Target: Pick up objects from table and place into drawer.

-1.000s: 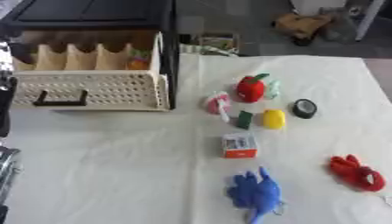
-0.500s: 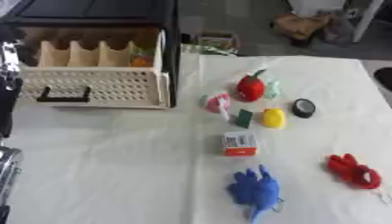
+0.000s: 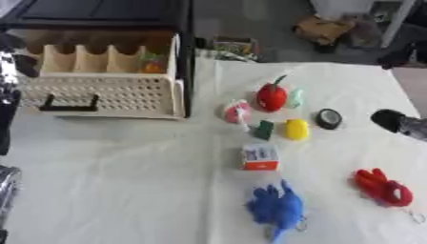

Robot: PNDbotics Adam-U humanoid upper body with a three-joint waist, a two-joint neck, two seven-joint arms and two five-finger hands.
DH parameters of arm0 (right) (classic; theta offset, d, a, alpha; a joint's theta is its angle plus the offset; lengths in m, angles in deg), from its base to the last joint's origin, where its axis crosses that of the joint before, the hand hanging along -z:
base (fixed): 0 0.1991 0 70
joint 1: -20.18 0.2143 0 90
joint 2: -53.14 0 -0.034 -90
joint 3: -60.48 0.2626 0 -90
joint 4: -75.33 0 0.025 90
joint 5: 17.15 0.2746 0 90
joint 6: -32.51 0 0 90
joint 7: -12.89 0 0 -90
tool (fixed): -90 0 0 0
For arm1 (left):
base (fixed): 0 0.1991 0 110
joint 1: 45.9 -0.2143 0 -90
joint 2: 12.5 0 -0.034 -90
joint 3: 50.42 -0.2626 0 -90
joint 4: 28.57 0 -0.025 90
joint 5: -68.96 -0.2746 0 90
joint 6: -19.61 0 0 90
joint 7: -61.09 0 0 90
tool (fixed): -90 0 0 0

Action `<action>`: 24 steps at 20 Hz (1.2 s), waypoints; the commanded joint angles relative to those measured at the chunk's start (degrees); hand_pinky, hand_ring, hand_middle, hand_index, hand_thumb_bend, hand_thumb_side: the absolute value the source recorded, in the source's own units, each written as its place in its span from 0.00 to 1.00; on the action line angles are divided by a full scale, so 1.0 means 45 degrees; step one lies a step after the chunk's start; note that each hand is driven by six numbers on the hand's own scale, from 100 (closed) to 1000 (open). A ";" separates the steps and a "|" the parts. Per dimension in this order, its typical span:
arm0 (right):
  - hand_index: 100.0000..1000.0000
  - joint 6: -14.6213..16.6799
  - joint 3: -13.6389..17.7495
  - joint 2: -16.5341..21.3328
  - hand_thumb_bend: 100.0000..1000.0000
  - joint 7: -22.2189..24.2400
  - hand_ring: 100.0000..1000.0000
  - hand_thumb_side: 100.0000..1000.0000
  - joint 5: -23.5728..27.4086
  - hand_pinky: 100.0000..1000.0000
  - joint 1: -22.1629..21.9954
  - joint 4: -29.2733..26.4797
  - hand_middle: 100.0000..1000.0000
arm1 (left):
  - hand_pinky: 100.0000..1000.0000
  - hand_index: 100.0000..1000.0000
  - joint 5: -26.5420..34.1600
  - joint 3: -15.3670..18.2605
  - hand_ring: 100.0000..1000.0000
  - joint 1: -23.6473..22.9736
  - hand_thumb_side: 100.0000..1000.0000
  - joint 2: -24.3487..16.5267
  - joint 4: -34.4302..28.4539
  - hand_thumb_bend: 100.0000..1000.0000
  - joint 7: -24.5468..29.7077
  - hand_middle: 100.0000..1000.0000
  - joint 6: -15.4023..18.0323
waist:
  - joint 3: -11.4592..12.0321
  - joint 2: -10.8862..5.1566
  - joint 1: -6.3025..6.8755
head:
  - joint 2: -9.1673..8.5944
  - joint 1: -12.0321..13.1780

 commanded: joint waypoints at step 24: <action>0.88 -0.0734 -0.2365 -0.2671 0.51 0.3327 0.82 0.62 -0.1634 0.89 0.2073 -0.0163 0.68 | 0.55 0.80 0.0107 -0.0149 0.30 -0.0377 0.42 0.0230 -0.0114 0.00 0.0338 0.46 -0.0210 | -0.0066 -0.0414 -0.0090 | 0.0086 -0.0010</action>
